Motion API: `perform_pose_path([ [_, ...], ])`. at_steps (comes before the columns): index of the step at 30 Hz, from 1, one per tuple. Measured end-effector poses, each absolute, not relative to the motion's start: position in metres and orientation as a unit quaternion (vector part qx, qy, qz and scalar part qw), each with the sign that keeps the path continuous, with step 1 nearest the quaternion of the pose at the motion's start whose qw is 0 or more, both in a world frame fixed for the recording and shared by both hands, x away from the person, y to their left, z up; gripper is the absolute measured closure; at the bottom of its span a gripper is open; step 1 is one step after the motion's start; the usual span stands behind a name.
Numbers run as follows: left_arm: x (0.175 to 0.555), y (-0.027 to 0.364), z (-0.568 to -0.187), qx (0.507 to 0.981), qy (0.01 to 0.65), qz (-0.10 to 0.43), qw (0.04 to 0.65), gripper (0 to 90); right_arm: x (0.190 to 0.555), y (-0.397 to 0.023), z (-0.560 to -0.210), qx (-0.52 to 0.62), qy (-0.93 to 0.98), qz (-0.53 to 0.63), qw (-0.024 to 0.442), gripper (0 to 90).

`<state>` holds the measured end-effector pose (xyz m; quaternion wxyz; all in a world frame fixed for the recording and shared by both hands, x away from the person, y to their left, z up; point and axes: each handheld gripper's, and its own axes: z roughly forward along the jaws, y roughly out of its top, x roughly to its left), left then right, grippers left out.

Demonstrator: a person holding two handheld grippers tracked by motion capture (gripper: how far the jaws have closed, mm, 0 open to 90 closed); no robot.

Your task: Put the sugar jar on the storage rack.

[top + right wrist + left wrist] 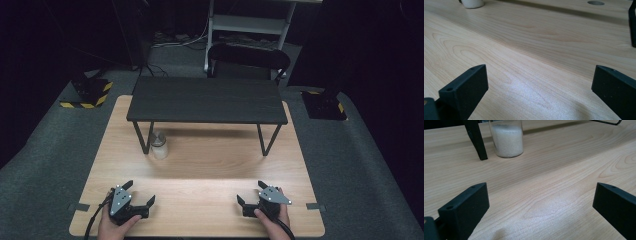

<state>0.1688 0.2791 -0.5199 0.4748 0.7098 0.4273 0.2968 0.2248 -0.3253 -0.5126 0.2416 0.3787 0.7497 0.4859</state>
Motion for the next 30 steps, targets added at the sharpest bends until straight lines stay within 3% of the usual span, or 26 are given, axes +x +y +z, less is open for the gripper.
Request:
perform_pose_path([
  [22, 0.171, 0.27, -0.516, 0.709, 0.418, 0.298, 0.483, 0.8, 0.223, -0.327, -0.514, 0.377, 0.748, 0.49, 0.242, 0.3],
  [30, 0.182, 0.263, -0.513, 0.678, 0.426, 0.314, 0.51, 1.1, 0.223, -0.327, -0.514, 0.378, 0.746, 0.491, 0.242, 0.3],
])
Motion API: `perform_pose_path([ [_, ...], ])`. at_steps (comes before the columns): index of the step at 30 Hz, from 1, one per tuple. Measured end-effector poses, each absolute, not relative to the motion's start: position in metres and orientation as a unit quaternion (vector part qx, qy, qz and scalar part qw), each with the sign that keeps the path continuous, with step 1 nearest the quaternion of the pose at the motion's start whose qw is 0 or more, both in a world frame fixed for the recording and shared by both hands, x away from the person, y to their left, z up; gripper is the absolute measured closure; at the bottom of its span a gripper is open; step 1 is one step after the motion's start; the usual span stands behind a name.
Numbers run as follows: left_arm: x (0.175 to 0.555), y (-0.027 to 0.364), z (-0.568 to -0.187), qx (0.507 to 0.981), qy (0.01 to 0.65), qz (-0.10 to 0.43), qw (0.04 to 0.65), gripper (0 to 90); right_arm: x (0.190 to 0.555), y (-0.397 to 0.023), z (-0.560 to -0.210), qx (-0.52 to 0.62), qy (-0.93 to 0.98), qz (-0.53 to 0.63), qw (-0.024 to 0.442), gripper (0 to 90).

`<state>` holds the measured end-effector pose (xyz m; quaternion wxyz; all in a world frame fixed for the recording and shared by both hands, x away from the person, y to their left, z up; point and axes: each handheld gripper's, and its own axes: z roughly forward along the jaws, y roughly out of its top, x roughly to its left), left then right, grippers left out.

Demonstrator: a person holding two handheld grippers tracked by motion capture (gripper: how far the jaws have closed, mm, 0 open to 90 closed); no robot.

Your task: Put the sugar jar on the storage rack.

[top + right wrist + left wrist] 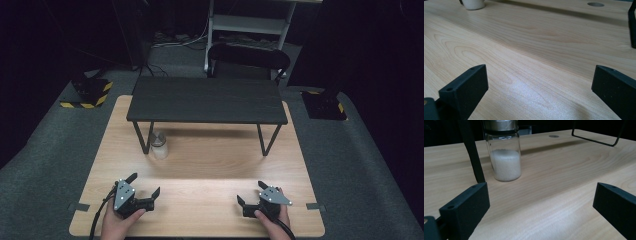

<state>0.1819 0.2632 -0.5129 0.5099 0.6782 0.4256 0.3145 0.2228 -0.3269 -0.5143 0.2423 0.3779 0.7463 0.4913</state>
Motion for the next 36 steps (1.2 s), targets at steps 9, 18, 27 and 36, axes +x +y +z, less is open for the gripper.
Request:
perform_pose_path([
  [9, 0.205, 0.259, -0.512, 0.671, 0.429, 0.321, 0.513, 1.2, 0.222, -0.327, -0.515, 0.379, 0.745, 0.492, 0.242, 0.3],
  [18, 0.238, 0.248, -0.51, 0.664, 0.434, 0.326, 0.515, 1.8, 0.222, -0.327, -0.515, 0.38, 0.744, 0.494, 0.242, 0.3],
  [27, 0.261, 0.238, -0.513, 0.661, 0.443, 0.325, 0.512, 3.7, 0.221, -0.328, -0.516, 0.38, 0.742, 0.496, 0.243, 0.3],
  [36, 0.276, 0.226, -0.519, 0.651, 0.453, 0.34, 0.505, 4.8, 0.221, -0.329, -0.516, 0.379, 0.742, 0.498, 0.242, 0.3],
])
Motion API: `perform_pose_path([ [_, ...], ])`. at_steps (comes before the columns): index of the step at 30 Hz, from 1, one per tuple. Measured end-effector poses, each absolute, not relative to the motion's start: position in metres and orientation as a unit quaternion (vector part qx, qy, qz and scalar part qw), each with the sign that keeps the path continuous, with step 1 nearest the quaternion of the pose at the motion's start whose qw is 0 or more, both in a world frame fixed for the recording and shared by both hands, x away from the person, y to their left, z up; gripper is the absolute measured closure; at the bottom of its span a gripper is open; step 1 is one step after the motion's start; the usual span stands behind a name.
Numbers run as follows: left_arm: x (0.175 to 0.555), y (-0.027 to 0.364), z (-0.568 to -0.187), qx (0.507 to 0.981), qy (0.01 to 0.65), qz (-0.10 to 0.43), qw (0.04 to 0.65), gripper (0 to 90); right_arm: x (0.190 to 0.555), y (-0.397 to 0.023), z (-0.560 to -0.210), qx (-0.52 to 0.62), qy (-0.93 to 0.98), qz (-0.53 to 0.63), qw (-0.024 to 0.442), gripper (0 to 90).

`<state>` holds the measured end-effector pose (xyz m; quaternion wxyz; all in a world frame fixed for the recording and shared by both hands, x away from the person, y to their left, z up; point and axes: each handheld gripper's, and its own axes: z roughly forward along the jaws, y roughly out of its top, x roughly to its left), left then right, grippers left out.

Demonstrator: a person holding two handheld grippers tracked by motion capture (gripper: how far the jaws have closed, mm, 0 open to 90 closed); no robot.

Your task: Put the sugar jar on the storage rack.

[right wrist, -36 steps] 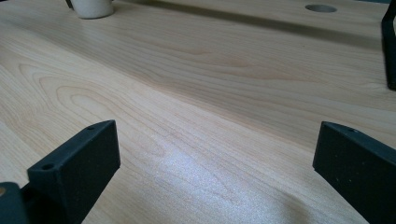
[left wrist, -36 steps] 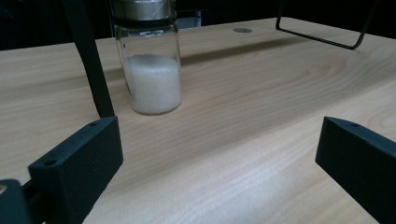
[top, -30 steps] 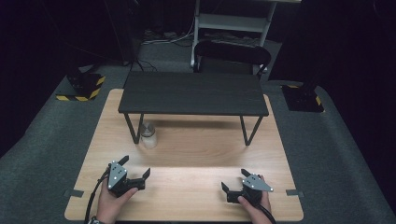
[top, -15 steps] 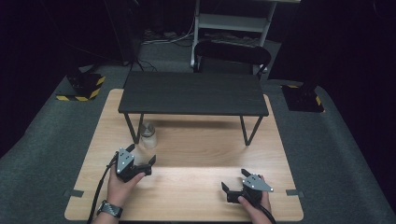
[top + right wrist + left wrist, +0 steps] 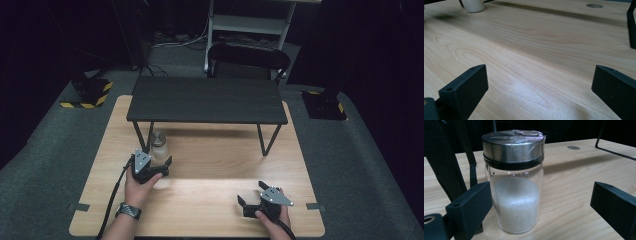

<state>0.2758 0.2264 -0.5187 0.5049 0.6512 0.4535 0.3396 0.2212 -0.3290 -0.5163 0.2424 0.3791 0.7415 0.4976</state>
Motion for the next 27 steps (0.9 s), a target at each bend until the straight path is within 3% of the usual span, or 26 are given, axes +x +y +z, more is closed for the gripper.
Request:
perform_pose_path([
  [19, 0.287, 0.201, -0.53, 0.615, 0.488, 0.382, 0.486, 13.1, 0.221, -0.331, -0.517, 0.38, 0.739, 0.502, 0.24, 0.3],
  [27, 0.291, 0.189, -0.533, 0.595, 0.517, 0.387, 0.478, 21.6, 0.22, -0.331, -0.518, 0.38, 0.738, 0.503, 0.241, 0.4],
])
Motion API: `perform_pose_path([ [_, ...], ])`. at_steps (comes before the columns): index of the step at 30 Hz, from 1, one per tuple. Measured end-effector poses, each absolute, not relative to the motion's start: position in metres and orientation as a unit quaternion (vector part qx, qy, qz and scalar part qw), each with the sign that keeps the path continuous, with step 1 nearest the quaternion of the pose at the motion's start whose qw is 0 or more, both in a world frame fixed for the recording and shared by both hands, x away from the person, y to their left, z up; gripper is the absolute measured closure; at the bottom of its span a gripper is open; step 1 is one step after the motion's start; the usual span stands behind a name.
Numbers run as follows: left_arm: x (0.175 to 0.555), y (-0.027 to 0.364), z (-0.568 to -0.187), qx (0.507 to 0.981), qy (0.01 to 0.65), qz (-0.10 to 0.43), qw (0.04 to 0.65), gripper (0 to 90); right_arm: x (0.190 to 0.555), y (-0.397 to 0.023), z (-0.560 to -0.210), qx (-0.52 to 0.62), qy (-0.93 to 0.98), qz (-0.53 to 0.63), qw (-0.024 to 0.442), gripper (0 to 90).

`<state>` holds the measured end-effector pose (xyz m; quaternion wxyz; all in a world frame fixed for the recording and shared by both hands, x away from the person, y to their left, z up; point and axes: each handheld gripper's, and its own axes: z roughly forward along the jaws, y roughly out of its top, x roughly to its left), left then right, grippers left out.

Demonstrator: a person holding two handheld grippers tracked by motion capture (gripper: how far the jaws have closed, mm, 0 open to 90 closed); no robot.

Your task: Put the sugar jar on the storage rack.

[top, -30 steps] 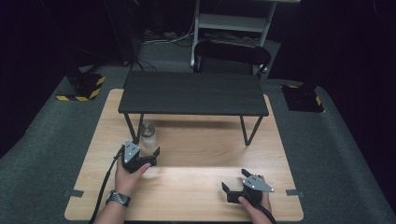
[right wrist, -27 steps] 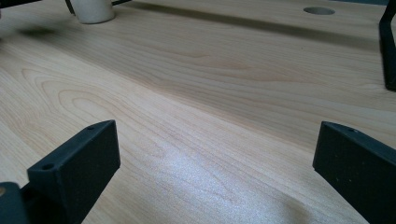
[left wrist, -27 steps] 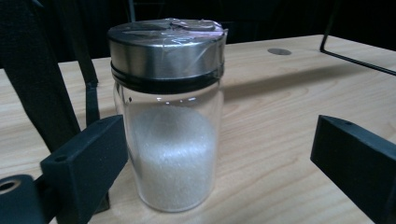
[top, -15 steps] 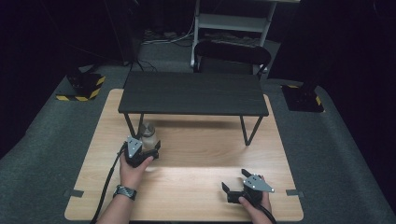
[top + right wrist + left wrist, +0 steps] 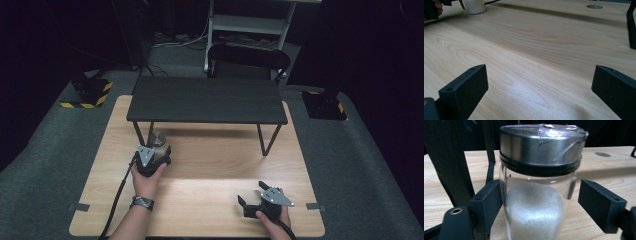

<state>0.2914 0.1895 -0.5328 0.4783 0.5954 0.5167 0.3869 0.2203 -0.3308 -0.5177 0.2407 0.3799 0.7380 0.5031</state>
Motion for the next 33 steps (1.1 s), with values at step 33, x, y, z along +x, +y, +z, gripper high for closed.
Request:
perform_pose_path([
  [33, 0.288, 0.195, -0.536, 0.612, 0.497, 0.385, 0.48, 31.4, 0.22, -0.331, -0.518, 0.381, 0.736, 0.505, 0.241, 0.3],
])
